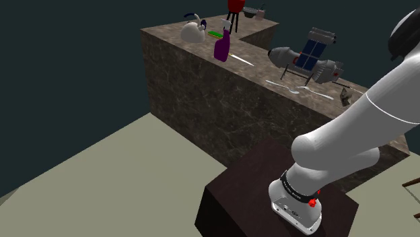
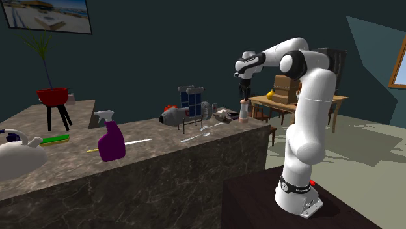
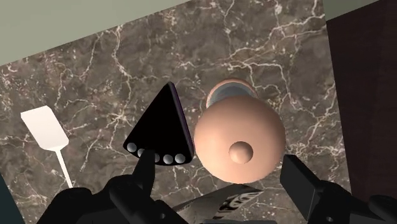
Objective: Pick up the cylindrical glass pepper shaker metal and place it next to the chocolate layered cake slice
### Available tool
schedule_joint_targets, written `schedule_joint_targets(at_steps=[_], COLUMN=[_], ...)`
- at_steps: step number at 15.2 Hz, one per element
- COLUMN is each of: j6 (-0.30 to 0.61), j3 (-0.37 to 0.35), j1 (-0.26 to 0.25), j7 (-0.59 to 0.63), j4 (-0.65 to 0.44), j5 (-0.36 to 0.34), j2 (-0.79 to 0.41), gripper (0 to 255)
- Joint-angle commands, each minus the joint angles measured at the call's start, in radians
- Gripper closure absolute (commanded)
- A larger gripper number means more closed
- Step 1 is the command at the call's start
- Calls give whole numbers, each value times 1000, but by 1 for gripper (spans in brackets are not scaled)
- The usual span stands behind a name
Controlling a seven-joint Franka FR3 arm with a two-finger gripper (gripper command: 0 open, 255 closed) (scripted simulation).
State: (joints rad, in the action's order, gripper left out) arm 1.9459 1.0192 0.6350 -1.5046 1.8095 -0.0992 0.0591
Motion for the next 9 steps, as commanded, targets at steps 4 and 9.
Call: schedule_joint_targets(at_steps=[4,9], j6=[-92,-92], j3=[-18,-18], j1=[-6,-6], j7=[20,20], j4=[-72,-73], j5=[-28,-27], j2=[31,30], gripper=[0,0])
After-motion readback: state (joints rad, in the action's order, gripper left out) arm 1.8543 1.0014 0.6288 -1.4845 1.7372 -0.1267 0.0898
